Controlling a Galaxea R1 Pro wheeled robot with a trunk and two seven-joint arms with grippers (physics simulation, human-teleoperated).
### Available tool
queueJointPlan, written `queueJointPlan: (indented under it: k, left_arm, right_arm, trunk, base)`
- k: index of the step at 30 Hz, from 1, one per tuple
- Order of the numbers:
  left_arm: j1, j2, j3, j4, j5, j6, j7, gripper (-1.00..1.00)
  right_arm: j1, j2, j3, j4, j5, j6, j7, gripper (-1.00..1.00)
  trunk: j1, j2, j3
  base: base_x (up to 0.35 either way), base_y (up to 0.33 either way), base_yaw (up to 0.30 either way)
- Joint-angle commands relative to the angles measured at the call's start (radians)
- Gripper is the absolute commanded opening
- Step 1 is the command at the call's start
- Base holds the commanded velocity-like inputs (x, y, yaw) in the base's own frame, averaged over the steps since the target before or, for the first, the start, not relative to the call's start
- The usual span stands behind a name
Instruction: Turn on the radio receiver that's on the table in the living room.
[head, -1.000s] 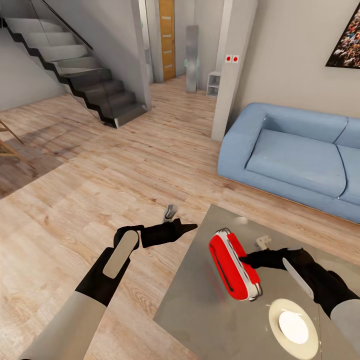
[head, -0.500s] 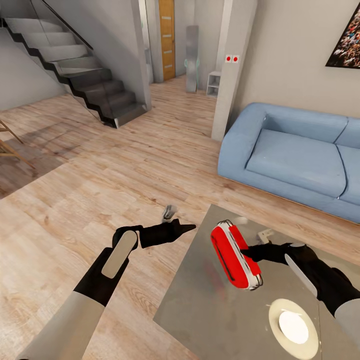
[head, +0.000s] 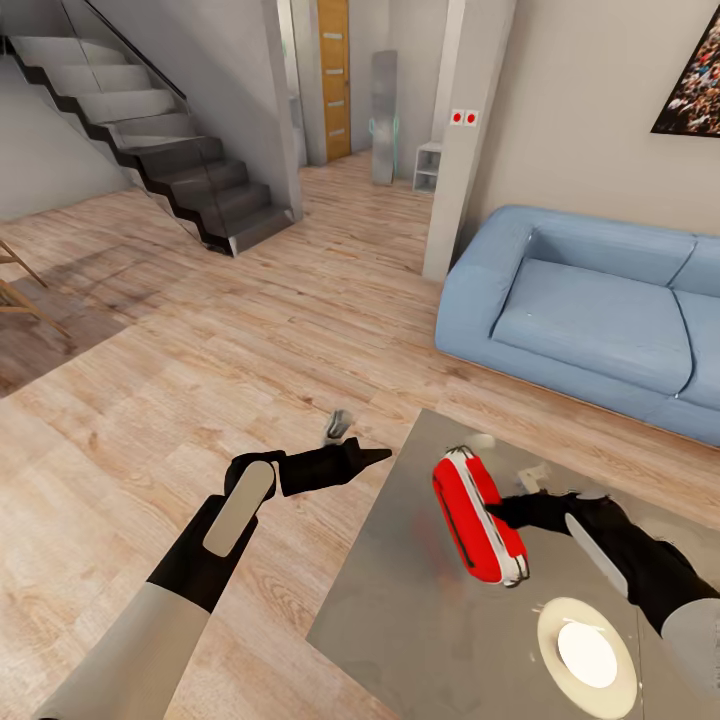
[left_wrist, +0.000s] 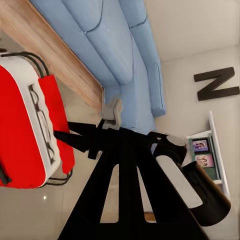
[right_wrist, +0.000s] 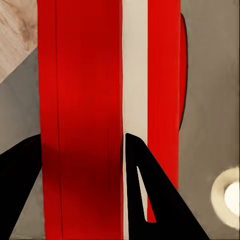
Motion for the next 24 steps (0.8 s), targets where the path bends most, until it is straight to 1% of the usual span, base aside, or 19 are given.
queueJointPlan:
  k: [1,2,4,8,9,11,13,16,22,24]
  left_arm:
    - [0.0,0.0,0.0,0.0,0.0,0.0,0.0,-1.0]
    - [0.0,0.0,0.0,0.0,0.0,0.0,-0.001,-1.0]
    - [0.0,0.001,0.0,0.0,0.0,0.0,-0.001,-1.0]
    - [0.0,0.003,0.0,0.001,0.0,0.0,-0.001,-1.0]
    - [0.0,0.005,0.0,0.001,-0.001,0.0,-0.001,-1.0]
    - [0.0,0.021,0.001,0.003,-0.002,0.0,-0.001,-1.0]
    - [0.0,0.043,0.001,0.005,-0.003,0.0,0.0,-1.0]
    - [0.0,0.062,0.001,0.025,-0.003,-0.001,0.0,-1.0]
    - [-0.001,0.068,0.001,0.034,-0.003,-0.002,0.0,-1.0]
    - [0.0,0.068,0.001,0.034,-0.002,-0.002,0.0,-1.0]
  right_arm:
    - [-0.001,0.007,0.001,0.011,-0.018,0.002,-0.001,-1.0]
    - [-0.001,0.014,0.002,0.024,-0.018,0.002,-0.002,-1.0]
    - [-0.001,0.02,0.003,0.035,-0.018,0.001,-0.005,-1.0]
    - [-0.001,0.026,0.004,0.075,-0.018,-0.006,-0.007,-1.0]
    - [-0.001,0.027,0.004,0.084,-0.018,-0.018,-0.007,-1.0]
    - [-0.001,0.029,0.004,0.096,-0.018,-0.035,-0.007,-1.0]
    - [-0.002,0.03,0.004,0.105,-0.018,-0.04,-0.007,-1.0]
    - [-0.002,0.03,0.004,0.109,-0.018,-0.043,-0.007,-1.0]
    - [-0.001,0.03,0.004,0.11,-0.018,-0.048,-0.007,-1.0]
    - [-0.001,0.03,0.001,0.112,-0.019,-0.07,-0.007,-1.0]
  trunk:
    - [0.0,0.0,0.0]
    - [0.0,0.0,0.0]
    - [0.0,0.0,0.0]
    - [0.0,0.0,0.0]
    - [0.0,0.0,0.0]
    - [0.0,0.0,0.0]
    - [0.0,0.0,0.0]
    - [0.0,0.0,0.0]
    - [0.0,0.0,0.0]
    - [0.0,0.0,0.0]
  base:
    - [0.0,0.0,0.0]
    - [0.0,0.0,0.0]
    - [0.0,0.0,0.0]
    - [0.0,0.0,0.0]
    - [0.0,0.0,0.0]
    - [0.0,0.0,0.0]
    - [0.0,0.0,0.0]
    - [0.0,0.0,0.0]
    - [0.0,0.0,0.0]
    - [0.0,0.0,0.0]
